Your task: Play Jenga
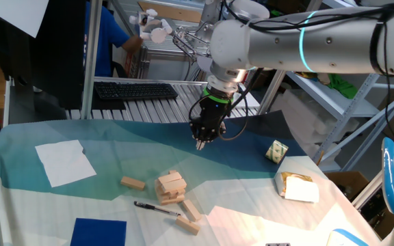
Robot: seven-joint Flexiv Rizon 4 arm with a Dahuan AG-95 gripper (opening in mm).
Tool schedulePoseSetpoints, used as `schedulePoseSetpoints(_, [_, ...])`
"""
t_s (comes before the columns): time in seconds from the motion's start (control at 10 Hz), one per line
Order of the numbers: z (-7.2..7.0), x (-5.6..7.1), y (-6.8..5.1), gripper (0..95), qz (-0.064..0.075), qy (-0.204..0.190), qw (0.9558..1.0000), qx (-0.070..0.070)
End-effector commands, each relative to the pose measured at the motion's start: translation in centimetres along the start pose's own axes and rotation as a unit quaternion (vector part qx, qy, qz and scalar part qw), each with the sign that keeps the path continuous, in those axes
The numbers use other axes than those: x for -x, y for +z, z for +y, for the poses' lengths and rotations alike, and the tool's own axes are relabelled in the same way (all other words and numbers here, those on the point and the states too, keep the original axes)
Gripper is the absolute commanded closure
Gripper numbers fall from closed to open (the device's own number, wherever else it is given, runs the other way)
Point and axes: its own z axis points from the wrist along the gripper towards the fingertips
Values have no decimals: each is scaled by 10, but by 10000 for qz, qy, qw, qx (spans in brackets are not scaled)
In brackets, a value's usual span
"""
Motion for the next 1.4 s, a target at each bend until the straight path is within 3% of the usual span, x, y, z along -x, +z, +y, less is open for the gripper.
schedulePoseSetpoints(0.1, [0,2,0,950,-21,30,10000,-3])
schedulePoseSetpoints(1.0, [0,2,0,950,15,93,10000,-10])
schedulePoseSetpoints(1.4, [0,2,0,950,-42,-29,10000,-45])
